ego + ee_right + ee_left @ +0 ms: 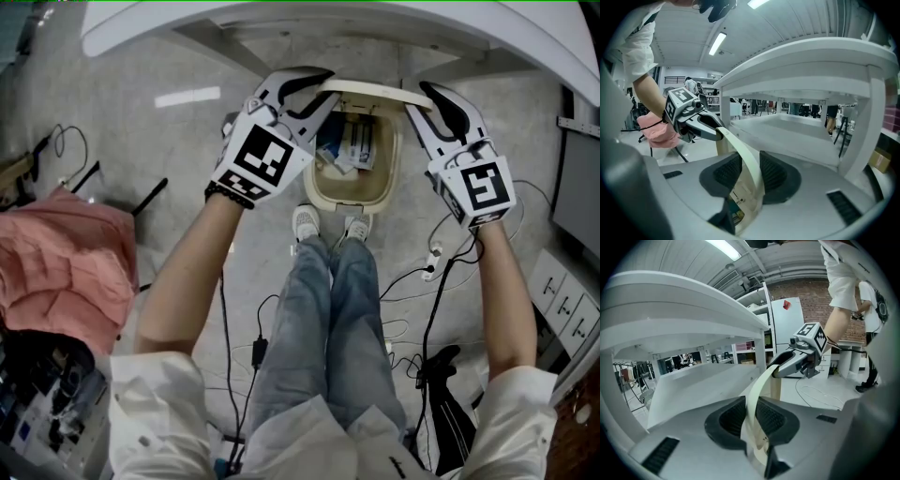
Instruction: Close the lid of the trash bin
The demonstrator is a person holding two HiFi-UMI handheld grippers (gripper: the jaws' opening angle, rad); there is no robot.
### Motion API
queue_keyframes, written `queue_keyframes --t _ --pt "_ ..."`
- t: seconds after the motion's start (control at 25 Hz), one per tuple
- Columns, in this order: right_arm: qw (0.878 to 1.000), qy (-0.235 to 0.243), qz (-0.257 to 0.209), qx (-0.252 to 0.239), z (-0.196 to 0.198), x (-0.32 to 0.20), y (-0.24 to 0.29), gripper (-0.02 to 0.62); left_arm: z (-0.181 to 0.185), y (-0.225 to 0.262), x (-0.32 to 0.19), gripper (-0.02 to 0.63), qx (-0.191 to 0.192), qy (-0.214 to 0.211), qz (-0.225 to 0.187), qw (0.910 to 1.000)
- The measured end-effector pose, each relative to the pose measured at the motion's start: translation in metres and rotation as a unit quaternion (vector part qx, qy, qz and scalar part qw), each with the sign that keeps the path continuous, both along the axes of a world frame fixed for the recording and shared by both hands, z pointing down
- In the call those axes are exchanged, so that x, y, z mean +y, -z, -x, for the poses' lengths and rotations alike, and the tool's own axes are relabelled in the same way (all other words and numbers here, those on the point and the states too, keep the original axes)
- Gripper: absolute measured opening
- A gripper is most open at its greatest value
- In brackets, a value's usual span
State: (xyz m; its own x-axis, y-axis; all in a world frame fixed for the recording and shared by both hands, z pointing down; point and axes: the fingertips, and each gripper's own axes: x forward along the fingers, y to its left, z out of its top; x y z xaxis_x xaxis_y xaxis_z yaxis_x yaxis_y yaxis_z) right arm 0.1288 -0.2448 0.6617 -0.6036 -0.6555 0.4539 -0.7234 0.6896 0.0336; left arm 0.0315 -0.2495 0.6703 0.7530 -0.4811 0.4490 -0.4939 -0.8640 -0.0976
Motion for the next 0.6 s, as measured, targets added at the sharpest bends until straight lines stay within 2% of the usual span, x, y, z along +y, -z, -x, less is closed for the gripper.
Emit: queue_keyframes --t 0.36,0.6 --pt "0.999 0.027 -0.001 0.018 0.004 0.018 0.002 0.121 0.001 0.000 0.022 0.075 -0.033 -0.063 -0.008 0.9975" --pt "0.999 0.033 0.003 0.032 0.006 0.031 0.000 0.118 0.002 -0.002 0.034 0.075 -0.043 -0.076 -0.010 0.9961"
